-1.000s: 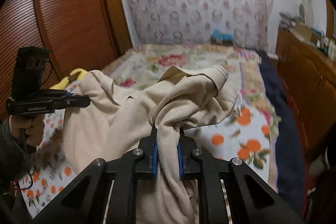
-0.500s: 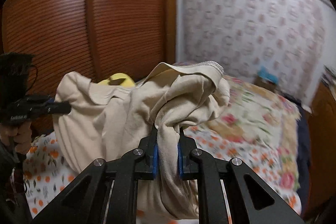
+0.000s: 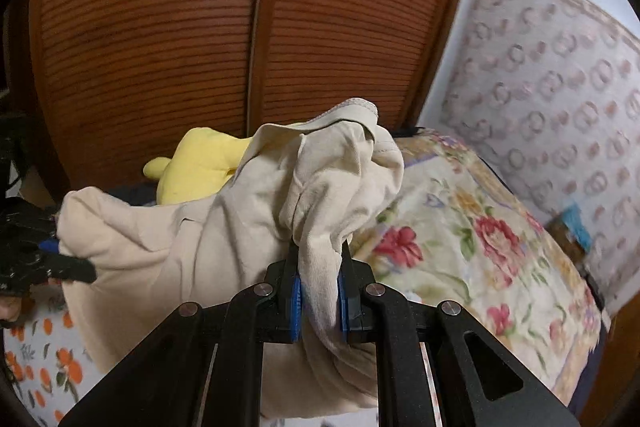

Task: Fold small clothes
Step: 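Grasp the T-shirt with both tools and carry it toward the yellow plush toy, then lay the folded T-shirt beside the yellow plush toy and open both tools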

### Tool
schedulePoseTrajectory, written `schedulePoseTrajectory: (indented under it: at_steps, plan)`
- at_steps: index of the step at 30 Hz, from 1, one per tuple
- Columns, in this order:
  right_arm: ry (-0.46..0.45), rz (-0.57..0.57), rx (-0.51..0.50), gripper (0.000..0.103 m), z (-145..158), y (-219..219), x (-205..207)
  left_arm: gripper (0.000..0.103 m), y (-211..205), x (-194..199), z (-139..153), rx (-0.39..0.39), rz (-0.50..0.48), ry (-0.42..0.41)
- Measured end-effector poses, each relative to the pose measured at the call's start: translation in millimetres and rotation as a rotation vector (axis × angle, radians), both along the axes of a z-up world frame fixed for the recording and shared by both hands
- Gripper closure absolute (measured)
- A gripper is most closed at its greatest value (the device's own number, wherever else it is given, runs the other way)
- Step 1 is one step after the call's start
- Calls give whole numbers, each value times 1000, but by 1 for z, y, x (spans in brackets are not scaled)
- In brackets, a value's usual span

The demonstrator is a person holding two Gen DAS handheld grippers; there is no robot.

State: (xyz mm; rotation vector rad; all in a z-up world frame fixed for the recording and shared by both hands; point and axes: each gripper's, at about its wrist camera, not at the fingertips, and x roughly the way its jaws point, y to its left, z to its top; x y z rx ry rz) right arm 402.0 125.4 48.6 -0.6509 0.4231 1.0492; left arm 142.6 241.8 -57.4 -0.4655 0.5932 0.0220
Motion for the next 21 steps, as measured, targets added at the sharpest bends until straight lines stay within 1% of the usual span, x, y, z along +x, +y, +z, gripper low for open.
schedulePoseTrajectory:
  at_steps: [3, 4, 6, 8, 10, 11, 13, 14, 15, 16, 18, 19, 21]
  plan:
    - [24, 1, -47, 89, -5, 19, 19, 95, 11, -2, -11, -12, 45, 38]
    - [41, -12, -65, 88, -9, 26, 25, 94, 13, -2, -15, -11, 63, 59]
    - [50, -58, -59, 88, -9, 35, 35, 95, 16, -3, -23, -27, 72, 86]
    - [82, -103, -40, 78, -7, 39, 51, 94, 19, -6, -28, -34, 74, 98]
    - [103, -161, -11, 62, -6, 37, 63, 93, 19, -9, -29, -27, 77, 103]
    - [110, -188, 6, 61, -6, 35, 67, 91, 20, -11, -28, -25, 77, 103]
    - [129, -210, 40, 60, -6, 28, 66, 81, 18, -16, -24, 1, 82, 98]
    - [143, -214, 59, 60, -5, 22, 66, 78, 17, -17, -22, 16, 84, 94]
    - [155, -219, 80, 60, -4, 17, 65, 70, 18, -18, -20, 36, 86, 87]
    - [162, -221, 97, 60, -6, 10, 60, 60, 16, -22, -16, 58, 88, 78]
    - [168, -233, 128, 60, -9, 1, 49, 54, 15, -24, -11, 86, 85, 63]
    - [167, -237, 140, 60, -10, -10, 40, 37, 13, -26, -6, 118, 88, 64]
    - [169, -248, 163, 60, -13, -26, 27, 16, 9, -28, 1, 164, 96, 54]
